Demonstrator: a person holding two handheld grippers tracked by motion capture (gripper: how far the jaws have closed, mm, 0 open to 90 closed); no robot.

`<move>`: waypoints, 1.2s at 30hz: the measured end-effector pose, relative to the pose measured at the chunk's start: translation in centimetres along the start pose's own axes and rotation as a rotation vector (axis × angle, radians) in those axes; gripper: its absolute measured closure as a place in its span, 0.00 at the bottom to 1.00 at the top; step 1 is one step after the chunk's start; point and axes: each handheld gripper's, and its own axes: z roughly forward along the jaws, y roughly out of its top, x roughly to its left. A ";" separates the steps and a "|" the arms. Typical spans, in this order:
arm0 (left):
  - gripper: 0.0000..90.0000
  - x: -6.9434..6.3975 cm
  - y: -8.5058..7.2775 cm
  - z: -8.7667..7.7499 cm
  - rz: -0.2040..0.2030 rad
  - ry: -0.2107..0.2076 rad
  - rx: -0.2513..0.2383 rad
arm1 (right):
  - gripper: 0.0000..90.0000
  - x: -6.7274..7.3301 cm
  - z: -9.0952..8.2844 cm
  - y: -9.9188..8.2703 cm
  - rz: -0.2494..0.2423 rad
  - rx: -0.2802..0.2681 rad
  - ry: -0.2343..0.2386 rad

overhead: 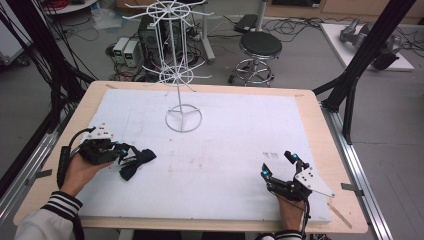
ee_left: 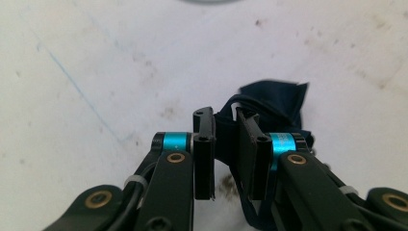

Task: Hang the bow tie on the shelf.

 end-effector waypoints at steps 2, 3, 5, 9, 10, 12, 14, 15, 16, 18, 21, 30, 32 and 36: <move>0.87 -0.2 0.2 -0.2 0.020 0.009 -0.036 | 0.11 0.0 0.0 0.0 0.001 0.000 0.001; 0.87 -0.3 0.3 -0.3 0.029 0.014 -0.056 | 0.11 0.0 0.0 0.0 0.002 0.000 0.001; 0.87 -0.4 0.4 -0.5 0.037 0.021 -0.079 | 0.11 0.0 0.0 0.0 0.003 -0.001 0.001; 0.88 -0.6 0.6 -0.9 0.049 0.024 -0.123 | 0.11 0.0 0.0 0.0 0.002 0.000 0.001; 0.88 -0.6 0.7 -1.0 0.052 0.028 -0.133 | 0.11 0.0 0.0 0.0 0.002 0.000 0.001; 0.88 -0.6 0.9 -1.2 0.066 0.026 -0.157 | 0.11 0.0 0.0 0.0 0.002 0.000 0.001; 0.88 -0.7 1.0 -1.3 0.070 0.029 -0.176 | 0.11 0.0 0.0 0.0 0.002 0.000 0.001; 0.88 -0.7 1.2 -1.4 0.075 0.030 -0.185 | 0.11 0.0 0.0 0.0 0.002 0.000 0.001; 0.88 -0.8 1.3 -1.4 0.076 0.030 -0.191 | 0.11 0.0 0.0 0.0 0.002 0.000 0.001; 0.88 -0.8 1.5 -1.6 0.083 0.035 -0.212 | 0.11 0.0 0.0 0.0 0.002 0.000 0.001; 0.88 -0.9 1.9 -1.8 0.090 0.034 -0.234 | 0.11 0.0 0.0 0.0 0.001 0.000 0.001; 0.88 -1.2 3.4 -2.5 0.109 0.036 -0.291 | 0.11 0.0 0.0 0.0 0.002 0.001 0.000; 0.88 -1.3 3.8 -2.5 0.114 0.033 -0.299 | 0.11 0.0 0.0 0.0 0.004 0.002 0.000; 0.88 -1.6 4.7 -2.6 0.126 0.035 -0.317 | 0.11 0.0 0.0 0.0 0.004 0.003 0.000</move>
